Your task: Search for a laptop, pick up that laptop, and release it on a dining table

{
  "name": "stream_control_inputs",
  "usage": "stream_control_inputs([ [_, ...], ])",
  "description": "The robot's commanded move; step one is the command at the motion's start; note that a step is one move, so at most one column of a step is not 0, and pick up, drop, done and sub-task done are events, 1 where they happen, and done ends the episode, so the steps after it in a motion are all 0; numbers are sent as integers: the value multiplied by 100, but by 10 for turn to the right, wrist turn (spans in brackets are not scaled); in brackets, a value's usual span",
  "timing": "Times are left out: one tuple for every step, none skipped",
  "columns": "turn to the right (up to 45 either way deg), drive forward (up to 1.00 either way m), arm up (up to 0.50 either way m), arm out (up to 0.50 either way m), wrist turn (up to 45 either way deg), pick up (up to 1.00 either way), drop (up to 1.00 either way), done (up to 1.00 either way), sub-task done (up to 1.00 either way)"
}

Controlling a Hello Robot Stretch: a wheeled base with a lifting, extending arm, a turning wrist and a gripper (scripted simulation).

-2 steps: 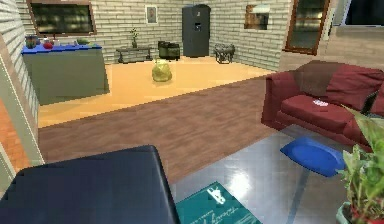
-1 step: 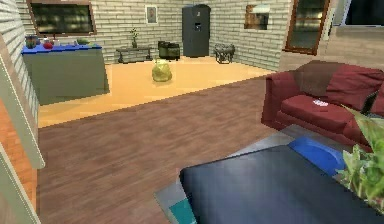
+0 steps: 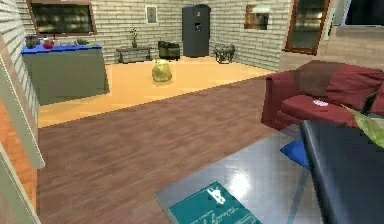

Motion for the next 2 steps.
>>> stream_control_inputs([
  [0,0,-4,0,0,0,0,0,0],
  [0,0,-32,0,0,0,0,0,0],
])
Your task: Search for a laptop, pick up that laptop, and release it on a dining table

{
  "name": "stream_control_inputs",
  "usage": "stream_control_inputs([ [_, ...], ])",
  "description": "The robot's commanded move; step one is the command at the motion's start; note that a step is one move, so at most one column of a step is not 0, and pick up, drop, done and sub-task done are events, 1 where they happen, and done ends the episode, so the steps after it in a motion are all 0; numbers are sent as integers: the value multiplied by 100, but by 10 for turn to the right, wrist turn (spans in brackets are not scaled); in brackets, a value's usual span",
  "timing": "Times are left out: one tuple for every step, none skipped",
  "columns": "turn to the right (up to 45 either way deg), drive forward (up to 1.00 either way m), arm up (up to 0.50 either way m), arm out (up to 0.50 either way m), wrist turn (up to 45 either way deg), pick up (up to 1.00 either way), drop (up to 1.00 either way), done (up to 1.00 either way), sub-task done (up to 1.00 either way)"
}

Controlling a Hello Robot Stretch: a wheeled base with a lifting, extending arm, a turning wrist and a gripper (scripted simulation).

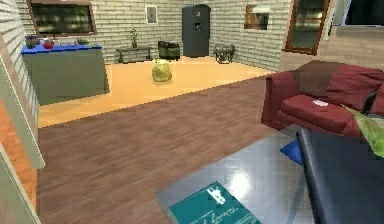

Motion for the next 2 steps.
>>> stream_control_inputs([
  [0,0,0,0,0,0,100,0,0],
  [0,0,4,0,0,0,0,0,0],
])
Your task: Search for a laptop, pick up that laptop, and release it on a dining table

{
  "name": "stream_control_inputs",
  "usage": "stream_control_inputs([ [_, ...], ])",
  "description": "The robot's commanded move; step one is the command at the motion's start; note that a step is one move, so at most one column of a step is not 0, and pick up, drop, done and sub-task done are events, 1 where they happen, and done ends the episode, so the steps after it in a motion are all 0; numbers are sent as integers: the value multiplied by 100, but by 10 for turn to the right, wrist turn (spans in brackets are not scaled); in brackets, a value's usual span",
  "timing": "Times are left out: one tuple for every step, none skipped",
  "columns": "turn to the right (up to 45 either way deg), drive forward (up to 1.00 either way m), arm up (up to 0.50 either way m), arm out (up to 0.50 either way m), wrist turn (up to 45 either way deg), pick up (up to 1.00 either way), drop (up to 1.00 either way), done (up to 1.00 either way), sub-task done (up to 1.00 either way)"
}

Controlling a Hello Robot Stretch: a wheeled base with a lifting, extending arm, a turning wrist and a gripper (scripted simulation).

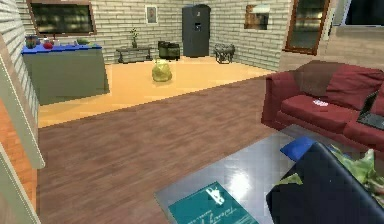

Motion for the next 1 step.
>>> stream_control_inputs([
  [0,0,0,-8,0,0,0,0,0],
])
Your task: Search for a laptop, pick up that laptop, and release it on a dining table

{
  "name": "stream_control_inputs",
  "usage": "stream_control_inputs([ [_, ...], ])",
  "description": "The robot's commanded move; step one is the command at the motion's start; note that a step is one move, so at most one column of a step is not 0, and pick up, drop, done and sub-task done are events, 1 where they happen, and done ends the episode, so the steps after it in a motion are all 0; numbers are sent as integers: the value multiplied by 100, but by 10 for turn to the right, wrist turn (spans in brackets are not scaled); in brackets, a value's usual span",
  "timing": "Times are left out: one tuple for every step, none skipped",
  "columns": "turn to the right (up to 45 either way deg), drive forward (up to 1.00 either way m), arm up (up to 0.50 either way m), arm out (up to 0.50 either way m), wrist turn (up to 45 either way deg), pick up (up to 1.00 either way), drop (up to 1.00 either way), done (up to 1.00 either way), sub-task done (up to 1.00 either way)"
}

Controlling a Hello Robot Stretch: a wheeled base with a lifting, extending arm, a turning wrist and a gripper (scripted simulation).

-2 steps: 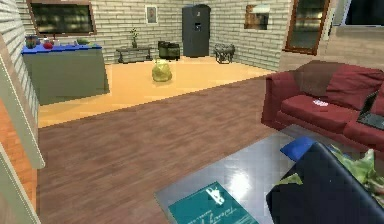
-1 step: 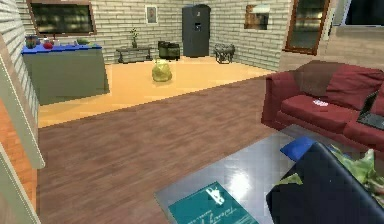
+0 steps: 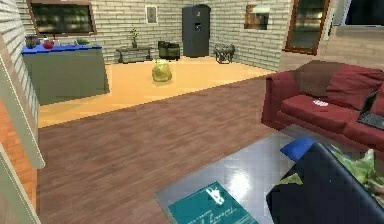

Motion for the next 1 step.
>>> stream_control_inputs([
  [0,0,0,0,0,0,0,100,0],
])
